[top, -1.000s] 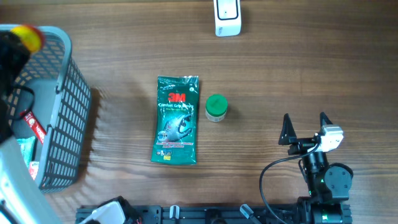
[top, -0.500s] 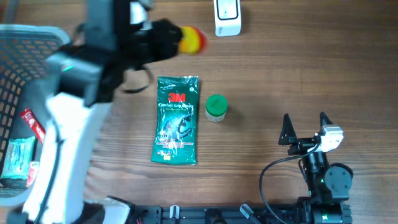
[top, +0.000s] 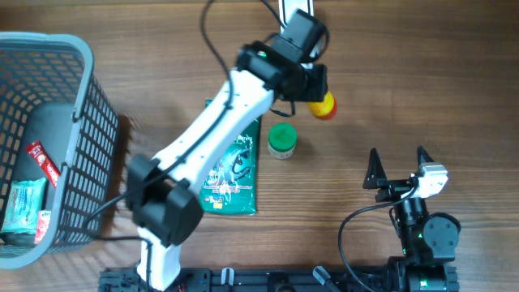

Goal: Scan the item barcode
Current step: 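Set the sauce bottle upright beside the green jar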

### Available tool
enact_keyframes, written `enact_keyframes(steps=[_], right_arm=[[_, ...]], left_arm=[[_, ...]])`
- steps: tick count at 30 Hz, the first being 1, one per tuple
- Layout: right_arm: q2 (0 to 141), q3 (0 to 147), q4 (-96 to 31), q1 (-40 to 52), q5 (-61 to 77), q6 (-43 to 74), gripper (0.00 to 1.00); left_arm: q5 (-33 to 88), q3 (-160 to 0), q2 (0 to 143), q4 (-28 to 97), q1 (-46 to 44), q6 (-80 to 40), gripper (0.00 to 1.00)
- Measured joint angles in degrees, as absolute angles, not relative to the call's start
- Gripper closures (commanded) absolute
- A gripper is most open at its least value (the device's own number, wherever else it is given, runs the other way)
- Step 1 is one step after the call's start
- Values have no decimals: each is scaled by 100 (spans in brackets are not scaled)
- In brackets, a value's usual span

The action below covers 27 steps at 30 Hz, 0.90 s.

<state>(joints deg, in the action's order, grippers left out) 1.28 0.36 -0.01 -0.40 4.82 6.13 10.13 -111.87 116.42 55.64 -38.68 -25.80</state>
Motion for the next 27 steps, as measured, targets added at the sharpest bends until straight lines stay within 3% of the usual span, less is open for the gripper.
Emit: enact_keyframes(steps=[13, 27], right_arm=[[128, 36, -1, -40, 484, 613, 0], [128, 36, -1, -40, 482, 613, 0]], left_arm=[[-180, -11183, 12095, 7159, -4241, -2578, 55], [-489, -11183, 12095, 6464, -4241, -2766, 48]])
